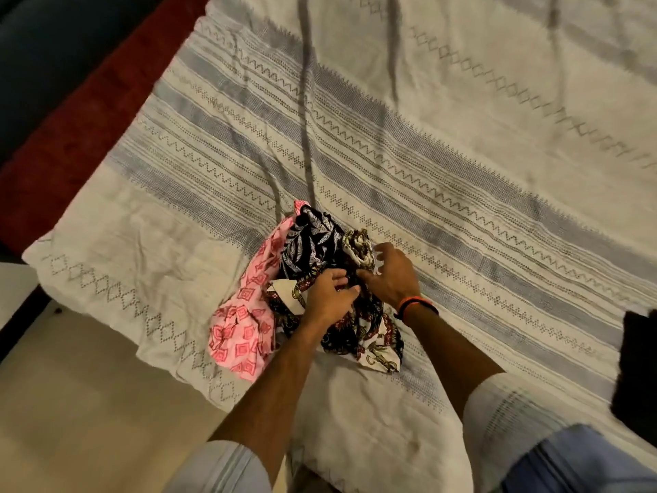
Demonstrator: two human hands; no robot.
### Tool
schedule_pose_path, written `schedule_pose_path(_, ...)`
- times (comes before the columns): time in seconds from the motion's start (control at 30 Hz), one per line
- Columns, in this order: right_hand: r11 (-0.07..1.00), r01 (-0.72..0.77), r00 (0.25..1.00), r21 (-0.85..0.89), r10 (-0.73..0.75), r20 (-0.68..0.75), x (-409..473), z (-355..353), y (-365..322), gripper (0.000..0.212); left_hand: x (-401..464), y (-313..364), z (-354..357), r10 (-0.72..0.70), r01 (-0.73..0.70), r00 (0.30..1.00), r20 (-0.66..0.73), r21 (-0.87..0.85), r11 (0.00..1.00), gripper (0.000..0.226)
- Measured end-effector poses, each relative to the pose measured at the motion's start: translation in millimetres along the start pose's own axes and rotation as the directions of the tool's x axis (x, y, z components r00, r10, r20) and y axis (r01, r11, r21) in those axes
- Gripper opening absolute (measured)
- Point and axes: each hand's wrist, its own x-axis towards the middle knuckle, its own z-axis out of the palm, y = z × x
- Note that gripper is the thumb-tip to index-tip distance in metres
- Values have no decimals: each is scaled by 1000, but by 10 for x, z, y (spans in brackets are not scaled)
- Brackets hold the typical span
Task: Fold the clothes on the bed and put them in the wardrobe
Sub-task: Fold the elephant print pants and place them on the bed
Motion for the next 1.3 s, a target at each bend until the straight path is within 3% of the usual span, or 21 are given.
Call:
schedule_pose_path(0.23,998,25,1000,56,-26,12,15,72,-57,37,128,42,-45,-61,59,998,-12,-141,988,39)
schedule_pose_path(0.37,979,133,990,154,-138,22,-280,-52,-54,33,-5,263,-62,-78,66,996,-44,-230,971,47)
schedule_pose_path(0.53,936,230,968,265,-248,36,-528,-48,-71,28,-93,373,-112,-103,74,988,-110,-247,966,31)
schedule_pose_path(0.6,908,287,951,306,-308,22,-785,-232,-51,28,-359,483,-64,-69,35,986,-151,-222,974,29)
schedule_pose_path(0.8,771,396,910,499,-403,-99,-1530,-804,180,31,-1429,753,49,175,-206,967,-184,-168,964,70)
schedule_pose_path(0.9,742,460,888,487,-390,-244,-1775,-1084,262,54,-1847,763,79,257,-281,955,-149,-175,944,74)
schedule_pose_path(1.0,738,541,839,403,-508,-195,-2004,-1368,276,73,-2245,781,130,311,-332,941,-134,-187,924,75)
schedule_pose_path(1.13,729,608,794,315,-562,-232,-2338,-1599,296,50,-2361,678,163,352,-393,915,-197,-230,890,87)
schedule_pose_path(1.23,722,631,767,284,-524,-372,-2563,-1762,296,40,-3104,835,173,410,-475,866,-285,-216,853,64)
schedule_pose_path(1.3,719,660,726,217,-536,-432,-2711,-1902,309,34,-3300,851,139,494,-567,798,-345,-154,809,63)
